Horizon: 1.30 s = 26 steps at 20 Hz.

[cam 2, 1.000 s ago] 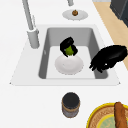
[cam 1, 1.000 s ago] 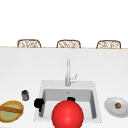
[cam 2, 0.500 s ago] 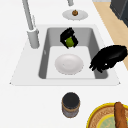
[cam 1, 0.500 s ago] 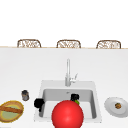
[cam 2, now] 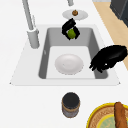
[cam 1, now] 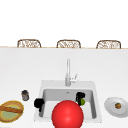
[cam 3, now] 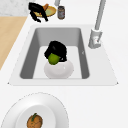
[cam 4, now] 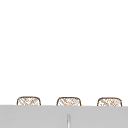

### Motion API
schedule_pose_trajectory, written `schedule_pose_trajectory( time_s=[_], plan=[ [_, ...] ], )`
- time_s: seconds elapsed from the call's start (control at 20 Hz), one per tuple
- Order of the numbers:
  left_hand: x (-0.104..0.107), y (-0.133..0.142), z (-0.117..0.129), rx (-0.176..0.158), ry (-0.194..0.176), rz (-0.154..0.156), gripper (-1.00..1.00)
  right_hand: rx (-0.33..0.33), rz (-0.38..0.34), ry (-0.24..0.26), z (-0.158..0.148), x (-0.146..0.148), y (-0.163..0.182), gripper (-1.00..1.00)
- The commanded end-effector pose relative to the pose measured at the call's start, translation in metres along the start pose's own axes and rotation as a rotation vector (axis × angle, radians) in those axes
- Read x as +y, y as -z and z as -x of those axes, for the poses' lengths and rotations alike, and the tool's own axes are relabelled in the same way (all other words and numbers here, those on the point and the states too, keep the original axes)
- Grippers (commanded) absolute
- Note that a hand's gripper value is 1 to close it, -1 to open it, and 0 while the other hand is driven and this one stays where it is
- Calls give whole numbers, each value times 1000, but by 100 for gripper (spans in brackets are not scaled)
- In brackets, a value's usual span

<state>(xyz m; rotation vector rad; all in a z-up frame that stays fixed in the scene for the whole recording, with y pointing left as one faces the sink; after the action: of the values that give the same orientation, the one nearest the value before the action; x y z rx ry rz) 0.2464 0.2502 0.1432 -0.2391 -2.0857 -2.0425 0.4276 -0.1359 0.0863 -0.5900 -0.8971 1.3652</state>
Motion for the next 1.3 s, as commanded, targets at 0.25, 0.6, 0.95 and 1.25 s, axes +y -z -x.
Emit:
schedule_pose_trajectory(
  time_s=[0.25,0.6,0.95,1.25],
  plan=[
    [0,0,0,0,0,0,0,-11,-21,22,42,-24,-35,100],
    [0,0,0,0,0,0,0,-29,-21,48,83,-34,-58,100],
    [0,0,0,0,0,0,0,-33,-36,54,123,-42,-75,100],
    [0,0,0,0,0,0,0,-38,-51,67,159,-41,-94,100]
  ],
)
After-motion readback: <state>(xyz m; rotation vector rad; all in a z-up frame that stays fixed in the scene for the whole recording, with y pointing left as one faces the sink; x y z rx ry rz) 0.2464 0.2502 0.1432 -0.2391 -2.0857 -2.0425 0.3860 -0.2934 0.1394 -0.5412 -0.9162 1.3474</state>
